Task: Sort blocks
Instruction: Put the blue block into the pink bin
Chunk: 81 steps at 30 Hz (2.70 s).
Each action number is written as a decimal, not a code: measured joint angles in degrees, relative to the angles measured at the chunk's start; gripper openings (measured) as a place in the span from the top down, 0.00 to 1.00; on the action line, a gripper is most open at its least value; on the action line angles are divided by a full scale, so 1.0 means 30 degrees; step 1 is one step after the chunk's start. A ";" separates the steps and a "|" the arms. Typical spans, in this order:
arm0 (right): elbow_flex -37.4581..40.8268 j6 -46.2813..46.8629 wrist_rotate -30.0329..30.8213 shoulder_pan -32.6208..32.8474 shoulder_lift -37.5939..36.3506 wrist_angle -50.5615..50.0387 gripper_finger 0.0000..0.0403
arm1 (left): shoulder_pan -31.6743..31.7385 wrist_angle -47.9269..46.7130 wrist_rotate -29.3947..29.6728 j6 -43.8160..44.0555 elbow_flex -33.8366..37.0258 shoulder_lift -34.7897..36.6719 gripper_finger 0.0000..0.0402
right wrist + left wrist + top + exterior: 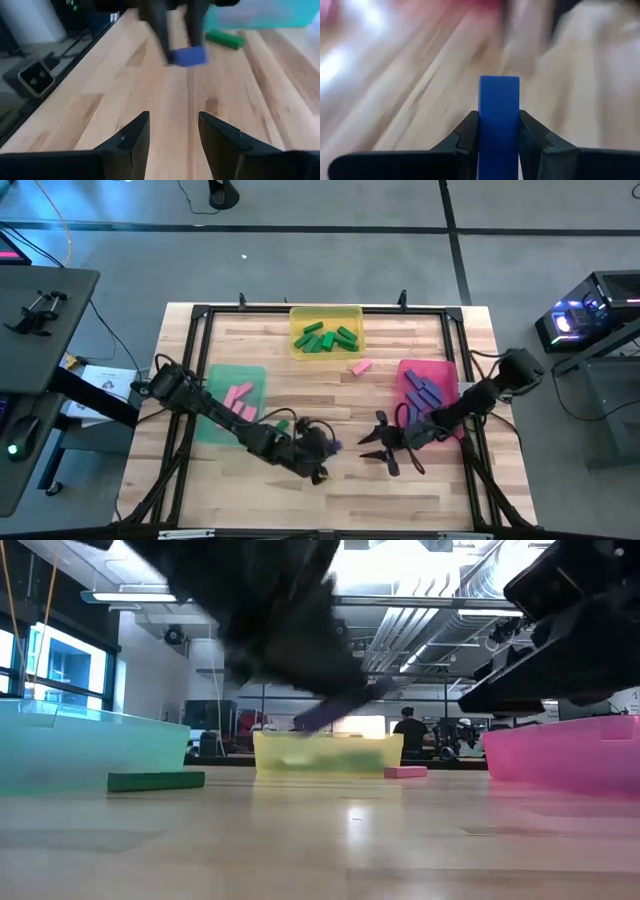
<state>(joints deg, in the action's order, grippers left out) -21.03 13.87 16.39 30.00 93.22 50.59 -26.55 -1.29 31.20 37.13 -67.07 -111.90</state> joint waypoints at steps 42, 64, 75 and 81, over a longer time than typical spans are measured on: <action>-0.3144 -0.3255 -0.0142 0.0335 -0.1103 0.0824 0.53 | -0.1391 0.8357 0.3297 -0.7973 -0.0117 0.0044 0.79; -0.4447 -0.3205 0.1872 0.0830 -0.2294 -0.3694 0.81 | -0.1239 0.7857 0.3099 -0.7412 -0.0138 0.0028 0.70; -0.4440 0.9086 0.8882 0.1760 -0.9861 -2.5312 0.81 | -0.1048 0.4996 0.3054 -0.4402 -0.0087 0.0029 0.52; -0.4440 1.7347 0.9021 0.1627 -1.1721 -3.4733 0.81 | -0.1036 0.4974 0.3012 -0.4409 -0.0087 0.0029 0.52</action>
<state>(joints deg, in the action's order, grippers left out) -34.35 65.91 43.46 34.88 58.05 -53.60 -29.66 13.63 40.24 23.90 -67.33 -111.81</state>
